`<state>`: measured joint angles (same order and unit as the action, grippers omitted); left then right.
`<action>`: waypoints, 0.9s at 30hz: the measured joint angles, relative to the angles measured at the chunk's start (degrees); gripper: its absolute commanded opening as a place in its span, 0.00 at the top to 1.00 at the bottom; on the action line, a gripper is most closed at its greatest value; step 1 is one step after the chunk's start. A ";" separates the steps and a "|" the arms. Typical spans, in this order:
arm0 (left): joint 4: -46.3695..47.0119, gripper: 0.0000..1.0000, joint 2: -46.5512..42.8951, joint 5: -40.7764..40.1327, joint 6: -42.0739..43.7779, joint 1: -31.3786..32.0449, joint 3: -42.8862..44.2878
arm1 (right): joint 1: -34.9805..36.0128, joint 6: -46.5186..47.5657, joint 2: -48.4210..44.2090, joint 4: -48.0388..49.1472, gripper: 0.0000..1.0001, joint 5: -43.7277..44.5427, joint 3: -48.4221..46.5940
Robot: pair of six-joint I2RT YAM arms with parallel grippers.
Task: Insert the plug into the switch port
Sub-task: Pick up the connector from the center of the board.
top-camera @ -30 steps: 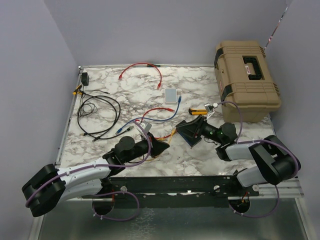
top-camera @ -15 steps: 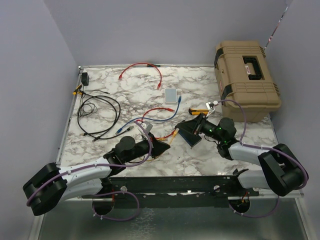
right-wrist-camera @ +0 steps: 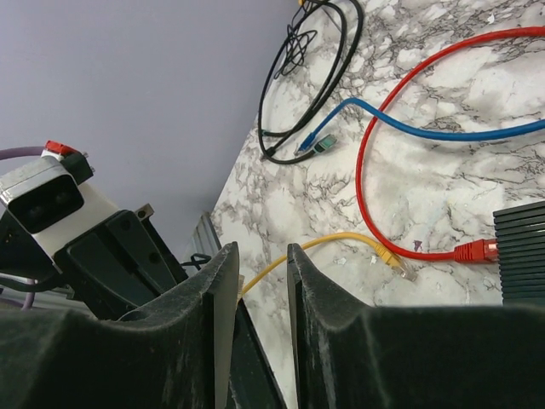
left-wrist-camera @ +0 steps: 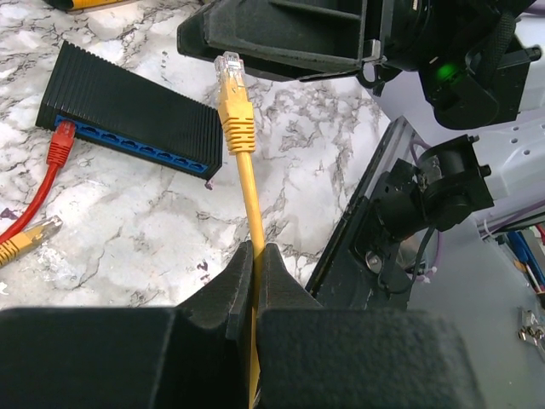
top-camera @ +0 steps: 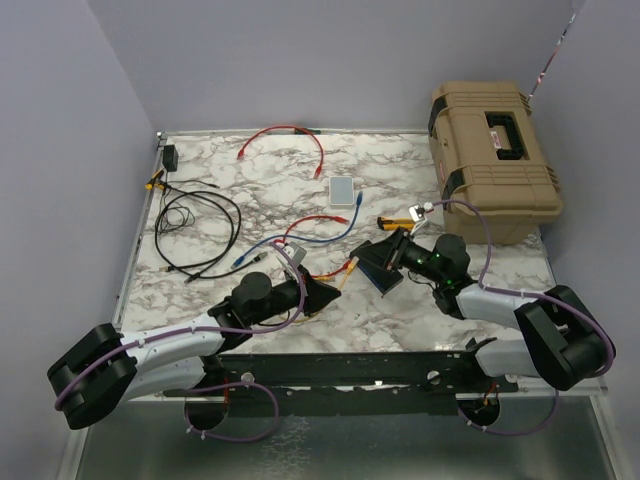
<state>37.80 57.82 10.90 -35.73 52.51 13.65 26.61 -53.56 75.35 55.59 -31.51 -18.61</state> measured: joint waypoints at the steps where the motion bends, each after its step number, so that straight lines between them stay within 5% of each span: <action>1: 0.17 1.00 0.00 0.00 0.02 0.00 0.00 | 0.00 -0.13 0.24 0.00 0.68 -0.04 0.00; 27: 0.83 1.00 2.45 -0.02 0.42 0.00 0.04 | 0.00 -1.77 -1.18 -0.50 0.65 -0.22 0.00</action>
<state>38.63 60.27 10.87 -35.31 52.51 13.69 26.61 -55.33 74.17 55.09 -31.73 -18.61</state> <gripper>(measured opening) 0.016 0.339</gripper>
